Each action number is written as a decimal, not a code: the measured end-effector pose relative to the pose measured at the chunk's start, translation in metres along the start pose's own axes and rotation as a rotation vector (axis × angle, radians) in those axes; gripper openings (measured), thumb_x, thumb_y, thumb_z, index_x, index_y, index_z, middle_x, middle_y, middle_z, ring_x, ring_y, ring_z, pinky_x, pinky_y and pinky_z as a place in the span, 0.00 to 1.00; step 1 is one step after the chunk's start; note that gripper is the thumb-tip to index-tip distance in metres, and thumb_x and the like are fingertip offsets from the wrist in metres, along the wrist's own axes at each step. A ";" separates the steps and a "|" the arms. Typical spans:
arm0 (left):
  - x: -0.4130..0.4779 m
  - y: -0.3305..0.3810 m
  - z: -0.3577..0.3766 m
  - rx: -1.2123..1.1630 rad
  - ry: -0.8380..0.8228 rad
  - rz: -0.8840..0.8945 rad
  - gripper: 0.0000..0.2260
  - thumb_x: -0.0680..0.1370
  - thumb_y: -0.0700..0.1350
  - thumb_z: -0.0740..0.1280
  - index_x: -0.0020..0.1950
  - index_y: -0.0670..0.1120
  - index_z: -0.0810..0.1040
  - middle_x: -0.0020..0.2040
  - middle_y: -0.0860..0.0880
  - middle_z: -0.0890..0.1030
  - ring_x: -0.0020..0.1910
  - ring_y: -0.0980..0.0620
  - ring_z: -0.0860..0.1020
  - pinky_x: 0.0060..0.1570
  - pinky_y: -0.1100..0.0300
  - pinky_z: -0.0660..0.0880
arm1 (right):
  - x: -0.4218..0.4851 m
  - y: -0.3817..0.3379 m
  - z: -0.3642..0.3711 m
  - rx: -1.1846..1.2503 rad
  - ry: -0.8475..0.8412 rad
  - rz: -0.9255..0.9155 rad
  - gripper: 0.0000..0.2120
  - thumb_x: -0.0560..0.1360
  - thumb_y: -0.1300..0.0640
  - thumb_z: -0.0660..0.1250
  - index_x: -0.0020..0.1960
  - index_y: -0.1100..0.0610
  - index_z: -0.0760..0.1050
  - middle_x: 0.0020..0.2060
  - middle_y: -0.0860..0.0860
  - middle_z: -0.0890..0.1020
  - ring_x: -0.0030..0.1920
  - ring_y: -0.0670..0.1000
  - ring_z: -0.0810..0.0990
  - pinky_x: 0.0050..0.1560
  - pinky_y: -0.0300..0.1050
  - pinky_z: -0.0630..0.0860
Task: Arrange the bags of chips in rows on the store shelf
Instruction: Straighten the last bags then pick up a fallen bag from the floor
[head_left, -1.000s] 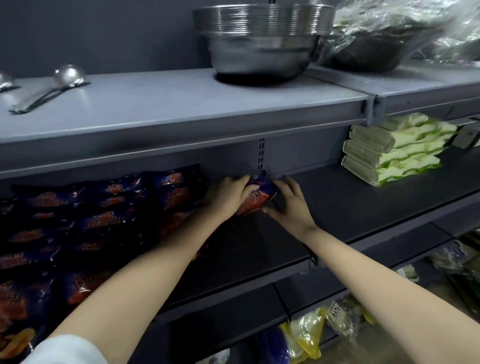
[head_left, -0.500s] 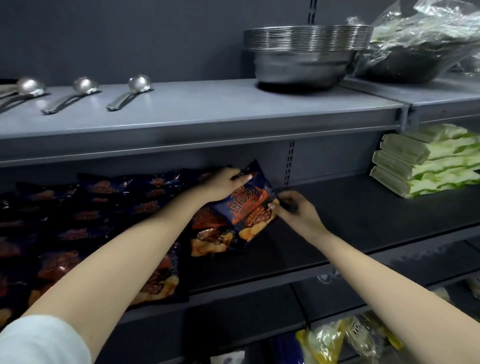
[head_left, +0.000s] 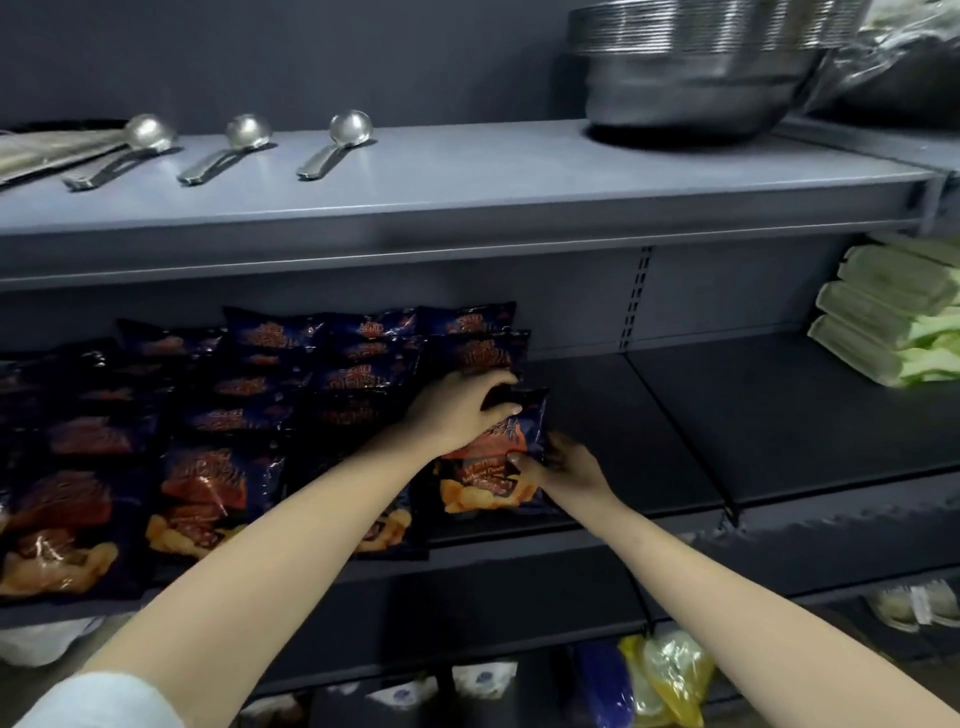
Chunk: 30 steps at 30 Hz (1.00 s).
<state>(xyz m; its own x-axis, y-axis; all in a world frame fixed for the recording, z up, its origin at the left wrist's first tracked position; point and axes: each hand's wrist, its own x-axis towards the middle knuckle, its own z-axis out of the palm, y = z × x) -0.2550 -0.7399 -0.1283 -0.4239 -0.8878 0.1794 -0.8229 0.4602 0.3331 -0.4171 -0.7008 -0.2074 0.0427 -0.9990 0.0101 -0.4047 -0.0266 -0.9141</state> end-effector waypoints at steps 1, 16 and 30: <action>-0.008 0.004 0.005 0.050 0.043 0.013 0.22 0.78 0.56 0.62 0.70 0.51 0.67 0.69 0.49 0.70 0.66 0.48 0.70 0.64 0.54 0.68 | 0.000 0.001 0.003 -0.009 0.017 0.006 0.12 0.72 0.50 0.71 0.53 0.50 0.76 0.48 0.44 0.82 0.50 0.43 0.78 0.51 0.38 0.73; -0.079 0.020 0.095 0.275 0.029 -0.250 0.40 0.78 0.46 0.57 0.70 0.40 0.25 0.70 0.40 0.24 0.70 0.40 0.26 0.70 0.45 0.30 | -0.006 0.002 0.027 0.019 0.070 0.025 0.13 0.75 0.51 0.68 0.57 0.54 0.72 0.43 0.39 0.76 0.43 0.35 0.74 0.36 0.23 0.68; -0.051 -0.004 0.118 0.228 0.224 -0.237 0.38 0.70 0.46 0.53 0.76 0.41 0.39 0.75 0.41 0.34 0.74 0.41 0.34 0.71 0.46 0.34 | 0.016 0.000 0.034 0.055 0.108 -0.004 0.11 0.77 0.57 0.65 0.56 0.51 0.66 0.44 0.41 0.76 0.43 0.36 0.74 0.39 0.26 0.71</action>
<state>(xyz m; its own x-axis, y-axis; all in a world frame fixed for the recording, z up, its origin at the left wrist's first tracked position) -0.2752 -0.6972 -0.2481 -0.1400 -0.9342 0.3281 -0.9616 0.2073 0.1797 -0.3849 -0.7159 -0.2210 -0.0553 -0.9969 0.0551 -0.3537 -0.0320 -0.9348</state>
